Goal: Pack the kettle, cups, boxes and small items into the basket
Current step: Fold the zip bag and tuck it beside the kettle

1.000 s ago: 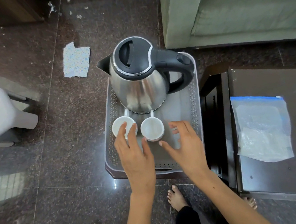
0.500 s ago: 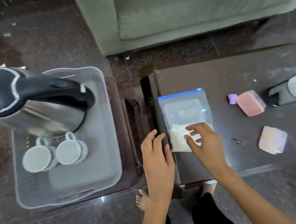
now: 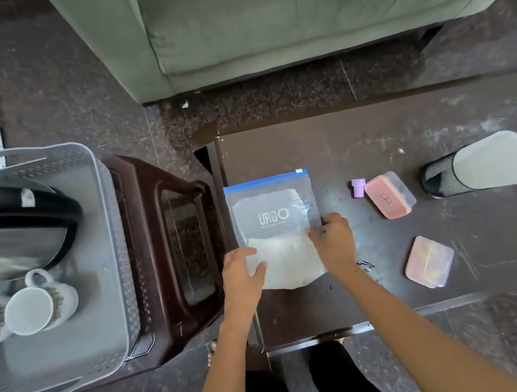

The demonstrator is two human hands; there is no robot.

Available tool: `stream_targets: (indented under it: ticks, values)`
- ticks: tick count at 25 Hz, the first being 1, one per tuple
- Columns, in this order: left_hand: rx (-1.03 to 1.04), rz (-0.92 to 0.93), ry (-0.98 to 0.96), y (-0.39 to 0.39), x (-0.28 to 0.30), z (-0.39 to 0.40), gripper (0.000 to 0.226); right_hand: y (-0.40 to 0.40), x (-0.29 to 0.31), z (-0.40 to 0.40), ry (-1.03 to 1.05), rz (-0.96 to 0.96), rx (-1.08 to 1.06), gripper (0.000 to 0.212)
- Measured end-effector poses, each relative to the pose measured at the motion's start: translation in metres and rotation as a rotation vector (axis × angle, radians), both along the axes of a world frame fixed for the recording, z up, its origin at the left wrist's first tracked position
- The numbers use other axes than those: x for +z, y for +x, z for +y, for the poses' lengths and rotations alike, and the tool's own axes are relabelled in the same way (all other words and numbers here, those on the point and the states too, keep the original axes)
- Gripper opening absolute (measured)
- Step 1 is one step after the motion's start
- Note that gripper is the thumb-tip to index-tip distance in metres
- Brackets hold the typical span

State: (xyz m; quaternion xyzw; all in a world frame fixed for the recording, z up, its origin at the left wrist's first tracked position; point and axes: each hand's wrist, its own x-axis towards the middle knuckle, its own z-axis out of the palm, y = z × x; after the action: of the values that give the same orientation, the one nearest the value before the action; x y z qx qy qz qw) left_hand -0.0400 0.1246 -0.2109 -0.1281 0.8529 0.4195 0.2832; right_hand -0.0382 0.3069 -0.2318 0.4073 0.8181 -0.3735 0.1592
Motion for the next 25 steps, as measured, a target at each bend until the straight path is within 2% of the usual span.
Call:
stream_targets:
  ticks: [3, 6, 8, 10, 12, 15, 20, 22, 25]
  values:
    - [0.152, -0.007, 0.093, -0.004, -0.001, 0.001, 0.013, -0.004, 0.006, 0.014, -0.177, -0.016, -0.126, 0.015]
    - [0.316, -0.054, 0.333, -0.012, 0.011, -0.005, 0.024, -0.001, 0.027, 0.026, -0.335, 0.078, -0.105, 0.016]
    - [0.368, -0.077, 0.458, -0.017, 0.021, -0.01, 0.028, 0.004, 0.046, 0.032, -0.48, 0.188, -0.112, 0.035]
    - [0.385, -0.089, 0.534, -0.02, 0.029, -0.012, 0.03, 0.009, 0.061, 0.039, -0.578, 0.266, -0.013, 0.058]
    - [0.365, -0.088, 0.576, -0.02, 0.034, -0.015, 0.035, 0.011, 0.072, 0.04, -0.604, 0.267, 0.127, 0.052]
    - [0.354, -0.082, 0.579, -0.017, 0.038, -0.018, 0.042, 0.012, 0.082, 0.035, -0.64, 0.263, 0.123, 0.035]
    - [0.437, -0.063, 0.528, -0.006, 0.048, -0.024, 0.037, 0.016, 0.088, 0.027, -0.598, 0.277, 0.171, 0.032]
    - [0.435, -0.001, 0.444, -0.002, 0.05, -0.031, 0.033, 0.018, 0.087, 0.027, -0.527, 0.273, 0.228, 0.027]
    - [0.269, 0.128, 0.267, 0.003, 0.056, -0.038, 0.024, 0.021, 0.083, 0.025, -0.395, 0.255, 0.317, 0.023]
